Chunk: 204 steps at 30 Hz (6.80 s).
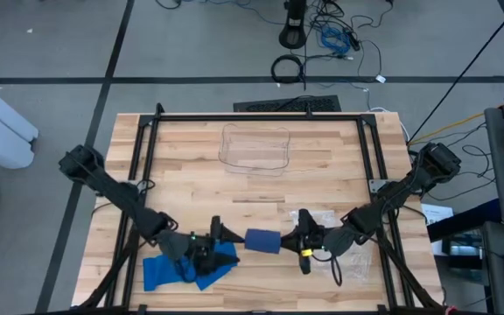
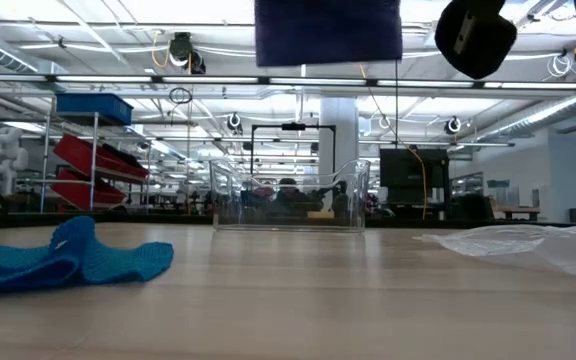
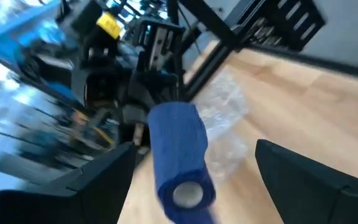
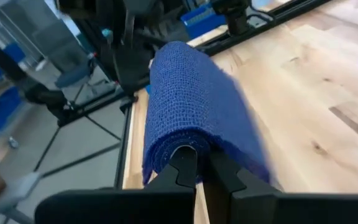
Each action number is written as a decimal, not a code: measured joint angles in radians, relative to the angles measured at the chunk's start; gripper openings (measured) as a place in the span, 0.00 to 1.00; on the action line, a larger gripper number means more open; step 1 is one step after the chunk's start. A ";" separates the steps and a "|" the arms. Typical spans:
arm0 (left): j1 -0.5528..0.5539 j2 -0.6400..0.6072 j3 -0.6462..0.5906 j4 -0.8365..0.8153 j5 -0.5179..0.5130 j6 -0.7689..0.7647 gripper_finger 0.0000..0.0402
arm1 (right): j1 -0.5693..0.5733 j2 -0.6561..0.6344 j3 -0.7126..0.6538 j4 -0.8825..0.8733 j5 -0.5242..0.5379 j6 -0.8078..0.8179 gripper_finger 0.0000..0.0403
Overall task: Roll bandage
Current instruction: Roll the purple bandage
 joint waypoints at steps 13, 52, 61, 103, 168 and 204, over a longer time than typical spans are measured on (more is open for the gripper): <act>-0.001 0.098 0.036 0.145 -0.164 0.217 0.76 | -0.063 0.000 0.000 0.048 0.002 -0.003 0.00; -0.034 0.098 0.036 0.186 -0.252 0.206 0.11 | -0.061 0.000 0.000 0.061 -0.058 -0.055 0.00; -0.034 0.098 0.036 0.258 -0.306 0.057 0.01 | -0.061 0.000 0.000 0.059 -0.090 -0.102 0.00; 0.263 0.091 0.037 -0.170 0.096 -0.771 0.00 | 0.119 -0.105 0.000 0.030 0.295 -0.348 0.00; 0.104 0.091 0.036 -0.134 -0.130 -0.098 0.56 | 0.205 -0.222 0.000 -0.165 0.487 -0.189 0.00; 0.046 0.468 0.233 0.155 -0.532 0.931 0.37 | 0.180 -0.210 0.000 -0.163 0.281 -0.072 0.00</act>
